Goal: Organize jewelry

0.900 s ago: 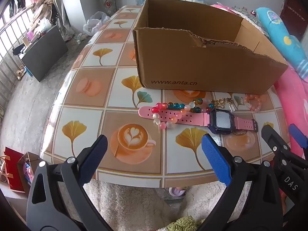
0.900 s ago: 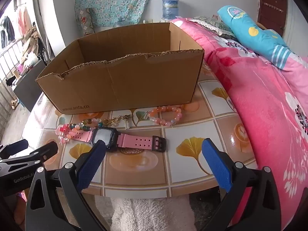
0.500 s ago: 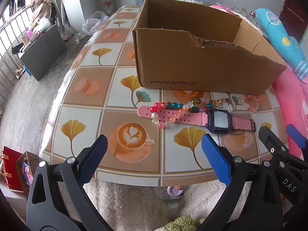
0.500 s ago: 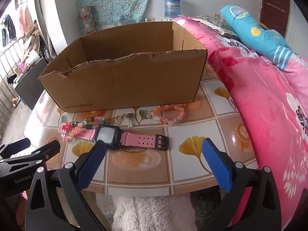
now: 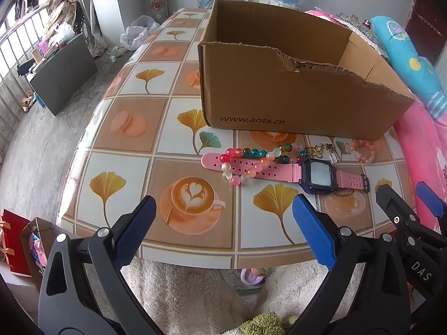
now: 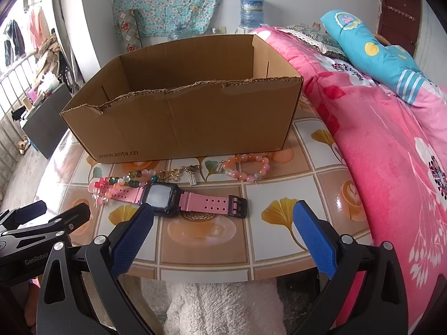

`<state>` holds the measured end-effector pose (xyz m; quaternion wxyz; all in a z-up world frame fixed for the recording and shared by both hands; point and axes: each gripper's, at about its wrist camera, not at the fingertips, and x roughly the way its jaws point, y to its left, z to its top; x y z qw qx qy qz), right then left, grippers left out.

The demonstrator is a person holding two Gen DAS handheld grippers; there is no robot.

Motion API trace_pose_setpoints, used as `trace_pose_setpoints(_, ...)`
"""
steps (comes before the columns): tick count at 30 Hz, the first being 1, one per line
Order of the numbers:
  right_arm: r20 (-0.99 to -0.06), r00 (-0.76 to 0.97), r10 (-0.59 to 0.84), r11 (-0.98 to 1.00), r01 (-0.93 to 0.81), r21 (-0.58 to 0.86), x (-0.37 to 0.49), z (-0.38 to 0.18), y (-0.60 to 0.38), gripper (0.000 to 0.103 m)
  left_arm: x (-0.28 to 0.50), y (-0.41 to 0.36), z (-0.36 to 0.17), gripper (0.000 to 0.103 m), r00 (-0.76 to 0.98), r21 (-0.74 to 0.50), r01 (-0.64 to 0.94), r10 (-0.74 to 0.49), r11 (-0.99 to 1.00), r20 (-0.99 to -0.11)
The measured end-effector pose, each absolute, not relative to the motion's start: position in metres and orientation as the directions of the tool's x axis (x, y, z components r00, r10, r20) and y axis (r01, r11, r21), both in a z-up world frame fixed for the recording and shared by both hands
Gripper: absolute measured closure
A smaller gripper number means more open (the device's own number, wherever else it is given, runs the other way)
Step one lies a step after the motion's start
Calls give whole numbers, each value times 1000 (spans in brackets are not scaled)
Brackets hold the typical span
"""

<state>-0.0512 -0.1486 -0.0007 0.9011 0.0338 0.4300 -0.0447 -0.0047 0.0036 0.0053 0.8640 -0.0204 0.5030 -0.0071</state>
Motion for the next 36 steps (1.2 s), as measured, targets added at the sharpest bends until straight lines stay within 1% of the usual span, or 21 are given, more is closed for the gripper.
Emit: trace_pose_setpoints(36, -779, 625, -52, 994, 111, 23, -51, 0, -149, 6, -5, 10, 6, 9, 499, -37, -18, -23, 999, -866)
